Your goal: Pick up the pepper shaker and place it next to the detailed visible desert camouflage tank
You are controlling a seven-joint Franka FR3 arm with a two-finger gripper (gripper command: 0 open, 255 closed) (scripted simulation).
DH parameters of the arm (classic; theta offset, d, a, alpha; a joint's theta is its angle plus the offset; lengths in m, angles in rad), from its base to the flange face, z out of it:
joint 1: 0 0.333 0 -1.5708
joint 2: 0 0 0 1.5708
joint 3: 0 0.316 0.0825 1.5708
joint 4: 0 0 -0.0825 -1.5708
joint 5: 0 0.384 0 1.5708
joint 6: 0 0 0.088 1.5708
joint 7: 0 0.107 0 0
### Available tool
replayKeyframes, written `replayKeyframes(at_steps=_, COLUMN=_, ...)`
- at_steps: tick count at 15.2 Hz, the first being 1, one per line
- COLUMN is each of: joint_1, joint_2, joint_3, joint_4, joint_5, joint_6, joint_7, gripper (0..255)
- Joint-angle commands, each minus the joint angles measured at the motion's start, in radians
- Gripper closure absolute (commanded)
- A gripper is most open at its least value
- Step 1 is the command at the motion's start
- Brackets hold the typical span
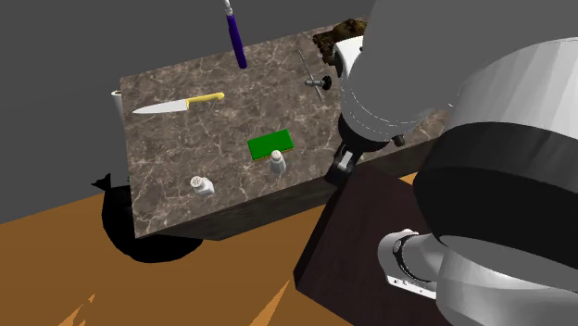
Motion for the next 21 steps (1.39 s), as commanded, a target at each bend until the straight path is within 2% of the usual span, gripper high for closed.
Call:
replayKeyframes(at_steps=1, joint_1=0.0, joint_2=0.0, joint_3=0.0, joint_4=0.0, joint_5=0.0, joint_6=0.0, joint_7=0.0, gripper=0)
replayKeyframes(at_steps=10, joint_1=-0.003, joint_2=0.27, joint_3=0.013, joint_4=-0.041, joint_5=-0.005, joint_6=0.305, joint_7=0.07, gripper=0)
replayKeyframes(at_steps=19, joint_1=-0.01, joint_2=0.61, joint_3=0.024, joint_4=0.039, joint_5=-0.024, joint_6=0.559, joint_7=0.141, gripper=0)
replayKeyframes(at_steps=21, joint_1=-0.011, joint_2=0.645, joint_3=0.023, joint_4=0.044, joint_5=-0.028, joint_6=0.589, joint_7=0.148, gripper=0)
